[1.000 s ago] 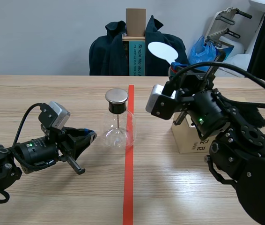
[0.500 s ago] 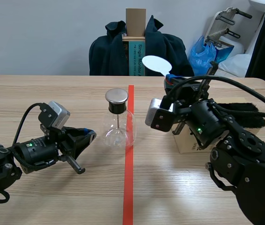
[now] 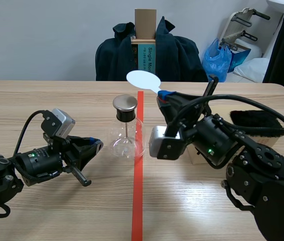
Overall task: Do the electroscope experiment.
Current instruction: 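Move the plate toward and away from the electroscope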
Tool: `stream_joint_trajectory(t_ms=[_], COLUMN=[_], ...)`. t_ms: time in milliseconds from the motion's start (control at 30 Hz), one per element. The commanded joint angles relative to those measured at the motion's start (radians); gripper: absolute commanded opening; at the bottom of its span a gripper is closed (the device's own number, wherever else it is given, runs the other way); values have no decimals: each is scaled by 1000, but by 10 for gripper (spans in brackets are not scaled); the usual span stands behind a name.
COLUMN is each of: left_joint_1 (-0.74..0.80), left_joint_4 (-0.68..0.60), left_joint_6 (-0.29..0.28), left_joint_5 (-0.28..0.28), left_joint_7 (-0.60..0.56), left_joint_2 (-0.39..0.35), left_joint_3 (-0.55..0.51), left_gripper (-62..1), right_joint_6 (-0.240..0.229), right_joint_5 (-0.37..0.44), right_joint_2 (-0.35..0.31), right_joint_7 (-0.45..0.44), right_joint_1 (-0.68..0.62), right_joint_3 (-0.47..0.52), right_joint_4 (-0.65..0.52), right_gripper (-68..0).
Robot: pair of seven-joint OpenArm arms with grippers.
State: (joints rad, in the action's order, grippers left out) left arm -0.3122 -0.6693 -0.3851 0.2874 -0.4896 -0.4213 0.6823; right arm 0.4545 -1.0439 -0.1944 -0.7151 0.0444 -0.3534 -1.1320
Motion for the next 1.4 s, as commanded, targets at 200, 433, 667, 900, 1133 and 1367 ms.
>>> stream_joint_trajectory(t_ms=[200,433,667,900,1133,1367], left_joint_1=[-4,-4,-4,-4,-4,-4], left_joint_4=[-22,-22,-22,-22,-22,-22], left_joint_6=[2,2,2,2,2,2], left_joint_5=[7,7,7,7,7,7], left_joint_7=[-16,-16,-16,-16,-16,-16], left_joint_2=[-3,-3,-3,-3,-3,-3], left_joint_3=[-8,-8,-8,-8,-8,-8], left_gripper=[-579,-578,-578,-579,-579,-579], right_joint_6=[-8,-14,-23,-22,-21,-22], right_joint_5=[-1,-2,-5,-7,-7,-7], right_joint_2=[-11,-11,-10,-10,-10,-11], right_joint_7=[-90,-144,-153,-102,67,228], right_joint_1=[-11,-12,-12,-11,-11,-11], right_joint_3=[5,5,5,5,5,5], right_joint_4=[-11,-11,-11,-11,-11,-11], right_gripper=[-667,-667,-667,-667,-667,-667])
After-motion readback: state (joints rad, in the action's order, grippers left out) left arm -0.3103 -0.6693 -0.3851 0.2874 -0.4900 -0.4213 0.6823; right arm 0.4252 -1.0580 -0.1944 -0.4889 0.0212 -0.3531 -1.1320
